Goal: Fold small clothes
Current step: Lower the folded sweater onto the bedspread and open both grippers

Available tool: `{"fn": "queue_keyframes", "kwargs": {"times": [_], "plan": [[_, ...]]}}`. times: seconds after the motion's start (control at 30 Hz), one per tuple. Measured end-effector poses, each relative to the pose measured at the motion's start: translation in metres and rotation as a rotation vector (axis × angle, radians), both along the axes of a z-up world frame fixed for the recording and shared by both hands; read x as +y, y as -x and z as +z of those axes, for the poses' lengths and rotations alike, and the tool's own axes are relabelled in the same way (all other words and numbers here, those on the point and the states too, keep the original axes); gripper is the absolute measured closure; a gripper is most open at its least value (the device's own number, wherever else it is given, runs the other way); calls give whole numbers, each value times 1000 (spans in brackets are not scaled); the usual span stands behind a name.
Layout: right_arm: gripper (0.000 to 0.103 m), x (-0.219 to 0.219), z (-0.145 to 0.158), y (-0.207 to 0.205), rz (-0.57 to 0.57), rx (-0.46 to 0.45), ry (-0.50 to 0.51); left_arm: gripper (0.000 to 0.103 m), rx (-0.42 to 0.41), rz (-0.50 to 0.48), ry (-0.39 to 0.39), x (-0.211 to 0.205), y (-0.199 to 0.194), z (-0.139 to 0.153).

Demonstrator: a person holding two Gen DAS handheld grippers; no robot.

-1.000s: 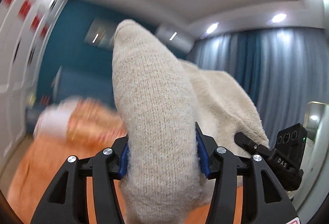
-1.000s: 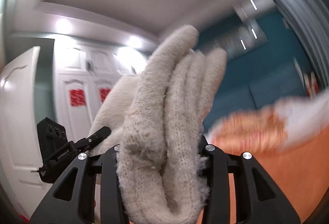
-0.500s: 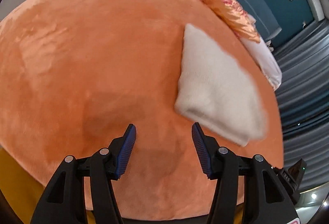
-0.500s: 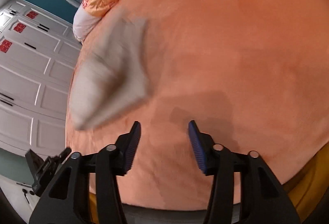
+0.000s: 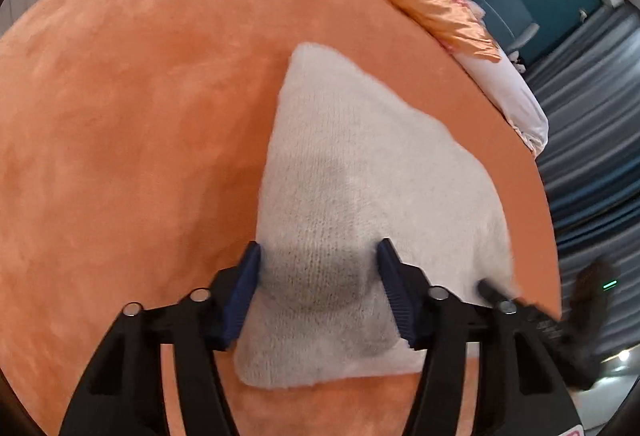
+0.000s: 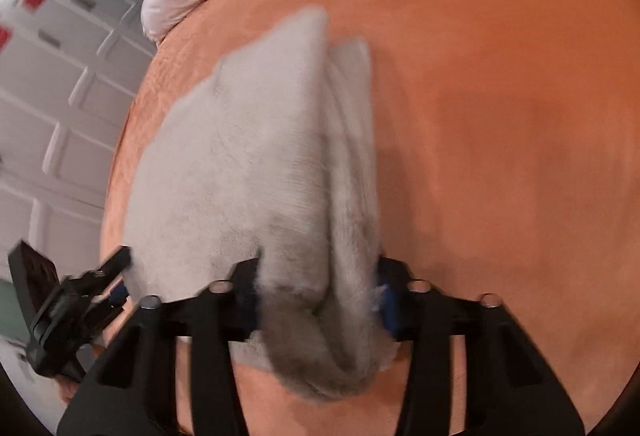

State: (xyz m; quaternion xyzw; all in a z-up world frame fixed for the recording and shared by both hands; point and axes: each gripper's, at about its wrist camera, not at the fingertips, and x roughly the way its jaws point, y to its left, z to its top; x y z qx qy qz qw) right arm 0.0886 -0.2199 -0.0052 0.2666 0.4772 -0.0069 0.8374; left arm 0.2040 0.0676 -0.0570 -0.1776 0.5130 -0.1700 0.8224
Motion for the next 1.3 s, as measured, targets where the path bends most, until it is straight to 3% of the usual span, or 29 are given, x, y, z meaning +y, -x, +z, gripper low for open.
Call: {"fn": "queue_keyframes", "kwargs": {"times": [0.07, 0.13, 0.2, 0.23, 0.3, 0.43, 0.5, 0.57, 0.63, 0.67, 0.8, 0.9, 0.97, 1.03, 1.17, 1.3], "plan": [[73, 2, 28, 9, 23, -104, 17, 64, -23, -14, -19, 4, 7, 5], [73, 0, 22, 11, 25, -115, 22, 64, -8, -3, -19, 11, 11, -3], [71, -5, -32, 1, 20, 77, 72, 59, 18, 9, -16, 11, 11, -16], [64, -8, -44, 3, 6, 87, 43, 56, 22, 14, -19, 10, 12, -19], [64, -11, -24, 14, -50, 23, 2, 57, -1, 20, -53, 8, 17, -9], [68, 3, 31, 51, -90, -117, 143, 62, -95, 12, -122, 1, 32, 21], [76, 13, 43, 59, -66, -149, 176, 62, -117, -7, -187, -10, 34, 21], [91, 25, 27, 47, -2, -79, 263, 62, -71, -23, -238, -18, 32, 5], [94, 28, -7, 35, 38, 34, 333, 57, -48, -17, -264, -24, 29, -6], [94, 27, -12, 37, 39, 51, 333, 57, -45, -16, -262, -23, 31, -7], [98, 32, 33, 58, 33, -65, 325, 58, -73, -18, -269, -20, 39, 11], [98, 36, 20, 52, 61, -14, 349, 58, -43, -36, -307, -25, 41, -1], [97, 35, -10, 44, 84, 80, 370, 58, -12, -30, -315, -29, 44, -7], [96, 41, -2, 48, 85, 60, 402, 58, -35, -28, -341, -31, 52, 0], [95, 41, 34, 80, 53, -29, 328, 58, -52, -38, -341, -33, 73, 10], [95, 41, 29, 115, 23, -28, 293, 49, -62, -35, -369, -39, 92, 11]]}}
